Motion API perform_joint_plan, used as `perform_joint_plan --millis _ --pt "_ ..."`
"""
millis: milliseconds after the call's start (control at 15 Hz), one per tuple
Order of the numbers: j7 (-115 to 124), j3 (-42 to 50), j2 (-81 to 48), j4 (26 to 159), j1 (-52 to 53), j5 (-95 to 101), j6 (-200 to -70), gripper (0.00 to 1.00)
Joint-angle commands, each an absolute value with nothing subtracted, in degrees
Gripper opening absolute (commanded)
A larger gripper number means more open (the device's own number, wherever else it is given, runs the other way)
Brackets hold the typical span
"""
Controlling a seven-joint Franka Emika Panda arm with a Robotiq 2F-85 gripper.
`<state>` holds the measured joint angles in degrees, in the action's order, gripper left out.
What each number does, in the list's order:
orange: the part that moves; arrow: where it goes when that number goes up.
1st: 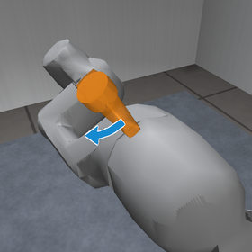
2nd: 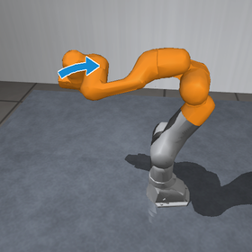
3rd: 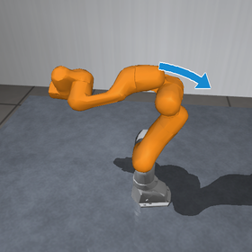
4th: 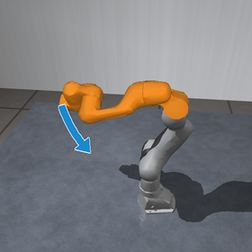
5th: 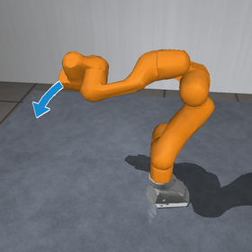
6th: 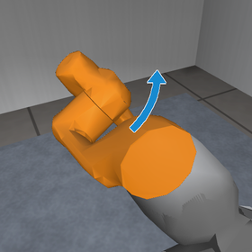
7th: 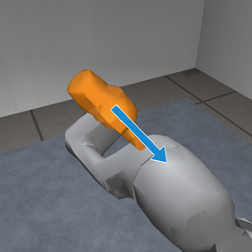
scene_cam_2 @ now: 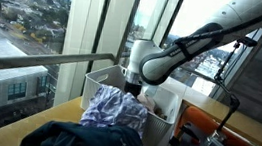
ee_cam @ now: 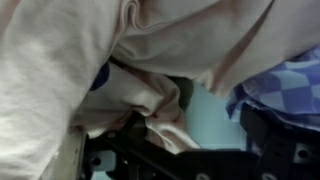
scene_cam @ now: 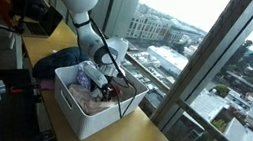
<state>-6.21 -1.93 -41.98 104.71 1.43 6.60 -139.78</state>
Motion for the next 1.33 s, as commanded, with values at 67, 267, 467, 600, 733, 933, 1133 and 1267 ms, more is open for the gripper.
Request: perform_joint_plan --millis 67,267,467,600,733,933,1133,1267 --pt "-6.4 -1.3 -44.9 104.2 1.8 7.0 -140.0 0.66" --pt "-6.6 -1.4 -43.0 104.6 1.2 6.4 -138.5 0.43" --pt "-7.0 -2.0 -38.8 106.5 0.3 5.5 -137.1 0.21" --pt "-7.0 -2.2 -35.2 108.5 0.1 5.1 -136.4 0.06" --pt "-7.2 -2.5 -31.1 110.8 -0.1 4.5 -135.6 0.00" --pt "-7.4 -2.7 -24.3 114.2 -0.2 3.2 -133.5 0.02" --pt "-7.2 -3.0 -16.4 116.4 0.3 2.1 -129.8 0.03" --pt "-6.9 -3.6 -11.8 116.1 1.2 1.5 -127.4 0.03"
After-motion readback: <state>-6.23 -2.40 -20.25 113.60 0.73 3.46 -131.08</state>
